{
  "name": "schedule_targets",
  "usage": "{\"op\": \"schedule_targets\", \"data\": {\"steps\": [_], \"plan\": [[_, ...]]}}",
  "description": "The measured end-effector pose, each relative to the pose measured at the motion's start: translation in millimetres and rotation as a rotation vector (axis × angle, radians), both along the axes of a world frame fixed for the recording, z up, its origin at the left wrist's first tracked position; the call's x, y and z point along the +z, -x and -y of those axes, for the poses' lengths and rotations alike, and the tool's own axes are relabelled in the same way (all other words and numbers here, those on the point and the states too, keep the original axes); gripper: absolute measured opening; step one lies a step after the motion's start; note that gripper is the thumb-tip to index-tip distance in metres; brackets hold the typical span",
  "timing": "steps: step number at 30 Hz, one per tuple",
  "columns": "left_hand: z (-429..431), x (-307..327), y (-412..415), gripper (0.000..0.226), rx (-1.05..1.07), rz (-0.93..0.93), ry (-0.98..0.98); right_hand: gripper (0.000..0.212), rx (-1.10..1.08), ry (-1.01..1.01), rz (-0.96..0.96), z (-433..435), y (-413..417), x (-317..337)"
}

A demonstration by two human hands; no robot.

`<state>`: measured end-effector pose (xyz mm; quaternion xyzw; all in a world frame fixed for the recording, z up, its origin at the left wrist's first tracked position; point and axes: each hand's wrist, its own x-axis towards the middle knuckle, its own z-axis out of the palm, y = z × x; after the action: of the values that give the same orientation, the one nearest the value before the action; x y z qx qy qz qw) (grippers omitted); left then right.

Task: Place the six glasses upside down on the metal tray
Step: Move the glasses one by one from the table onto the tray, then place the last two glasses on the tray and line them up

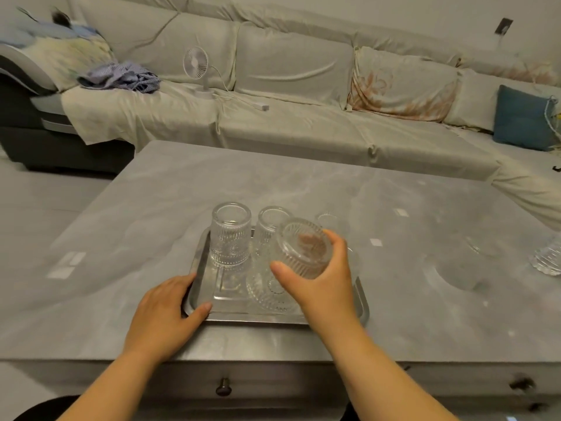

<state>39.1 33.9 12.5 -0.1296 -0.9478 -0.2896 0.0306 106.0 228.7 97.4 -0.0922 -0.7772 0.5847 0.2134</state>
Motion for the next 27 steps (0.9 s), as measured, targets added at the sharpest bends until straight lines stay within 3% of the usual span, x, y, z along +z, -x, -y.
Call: {"op": "schedule_targets", "data": {"steps": [7, 27], "plan": [[-0.3, -1.4, 2.0, 0.07, 0.03, 0.04, -0.026, 0.075, -0.066, -0.026, 0.058, 25.3, 21.0, -37.1], [-0.7, 2.7, 0.0, 0.06, -0.002, 0.014, -0.017, 0.089, -0.147, -0.027, 0.186, 20.1, 43.5, -65.1]]}}
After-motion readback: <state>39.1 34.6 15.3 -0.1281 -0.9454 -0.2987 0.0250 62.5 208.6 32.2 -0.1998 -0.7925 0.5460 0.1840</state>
